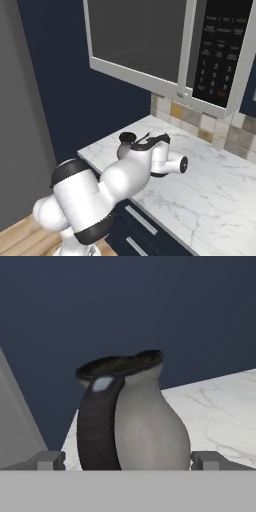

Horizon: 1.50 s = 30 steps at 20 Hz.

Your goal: Move the brussel sprout and kebabs from the second highest shelf to the top shelf to make space. Then, place the pitcher from the counter on the cleared second highest shelf.

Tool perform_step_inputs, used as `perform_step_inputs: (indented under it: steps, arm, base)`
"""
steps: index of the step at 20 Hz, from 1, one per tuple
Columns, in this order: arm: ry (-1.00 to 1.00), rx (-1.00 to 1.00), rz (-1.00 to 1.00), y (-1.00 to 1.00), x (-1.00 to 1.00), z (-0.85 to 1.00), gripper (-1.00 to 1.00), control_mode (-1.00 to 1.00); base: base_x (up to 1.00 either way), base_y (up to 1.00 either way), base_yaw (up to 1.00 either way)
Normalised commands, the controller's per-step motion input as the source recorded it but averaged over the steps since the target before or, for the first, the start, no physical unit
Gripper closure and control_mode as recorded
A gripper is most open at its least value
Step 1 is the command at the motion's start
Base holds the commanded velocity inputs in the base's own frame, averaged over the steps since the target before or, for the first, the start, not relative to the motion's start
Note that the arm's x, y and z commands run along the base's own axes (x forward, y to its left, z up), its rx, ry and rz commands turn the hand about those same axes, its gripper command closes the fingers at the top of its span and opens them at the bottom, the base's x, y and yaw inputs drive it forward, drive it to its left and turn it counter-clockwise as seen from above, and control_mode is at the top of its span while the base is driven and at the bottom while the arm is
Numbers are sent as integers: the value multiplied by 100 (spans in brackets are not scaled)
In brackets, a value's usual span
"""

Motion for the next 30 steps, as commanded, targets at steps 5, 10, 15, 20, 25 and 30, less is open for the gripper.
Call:
perform_step_inputs:
  steps: [5,10,15,20,25,30]
  arm:
    - [0,0,0,16,4,-3,-100,-100]
    - [0,0,0,26,0,0,-100,-100]
    - [0,0,0,12,0,0,-100,-100]
    - [0,0,0,7,2,0,-100,-100]
    - [0,0,0,12,4,0,100,-100]
    - [0,0,0,1,0,0,100,-100]
  base:
    - [0,0,0]
    - [0,0,0]
    - [0,0,0]
    - [0,0,0]
    - [0,0,0]
    - [0,0,0]
